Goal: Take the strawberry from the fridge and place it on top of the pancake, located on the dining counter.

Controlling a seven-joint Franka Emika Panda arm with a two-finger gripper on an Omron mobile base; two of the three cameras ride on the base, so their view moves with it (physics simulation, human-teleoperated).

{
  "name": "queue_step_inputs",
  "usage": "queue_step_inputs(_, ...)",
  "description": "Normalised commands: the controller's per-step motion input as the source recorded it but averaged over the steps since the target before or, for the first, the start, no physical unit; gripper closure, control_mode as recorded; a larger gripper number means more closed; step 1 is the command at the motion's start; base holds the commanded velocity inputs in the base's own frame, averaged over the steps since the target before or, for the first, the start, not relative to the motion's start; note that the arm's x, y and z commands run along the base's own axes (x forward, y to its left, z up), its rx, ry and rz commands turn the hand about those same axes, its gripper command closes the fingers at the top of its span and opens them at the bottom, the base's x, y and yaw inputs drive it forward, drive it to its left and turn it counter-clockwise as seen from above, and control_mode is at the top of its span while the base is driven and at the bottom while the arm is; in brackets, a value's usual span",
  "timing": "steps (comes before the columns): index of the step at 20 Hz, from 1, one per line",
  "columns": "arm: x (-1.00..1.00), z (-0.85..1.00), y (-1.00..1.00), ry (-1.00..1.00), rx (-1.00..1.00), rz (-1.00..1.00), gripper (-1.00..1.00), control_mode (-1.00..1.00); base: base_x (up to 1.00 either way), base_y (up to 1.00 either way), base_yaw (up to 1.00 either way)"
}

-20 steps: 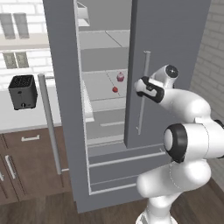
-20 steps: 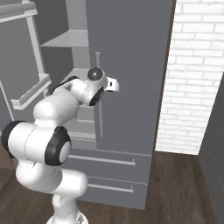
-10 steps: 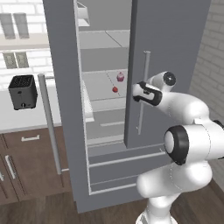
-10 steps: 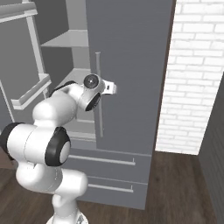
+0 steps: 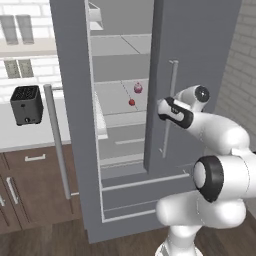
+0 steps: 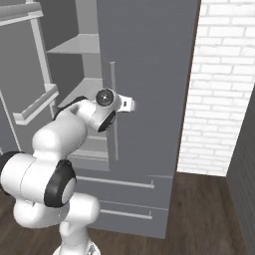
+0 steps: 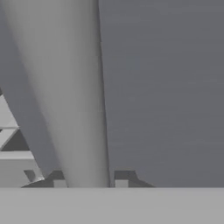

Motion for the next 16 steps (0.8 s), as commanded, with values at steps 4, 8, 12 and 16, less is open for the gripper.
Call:
queue_step_inputs(4,-0.88,0.0,-1.0,0.01,0.0,0.0,1.0,-1.0,0.0,0.0,0.0)
queue_step_inputs(8,-1.0,0.0,-1.0,0.0,0.0,0.0,1.0,-1.0,0.0,0.0,0.0)
queue_step_inputs(12,-0.88,0.0,-1.0,0.04,0.0,0.0,1.0,-1.0,0.0,0.0,0.0)
queue_step_inputs(16,-0.28,-0.03,-1.0,0.05,0.0,0.01,1.0,-1.0,0.0,0.0,0.0)
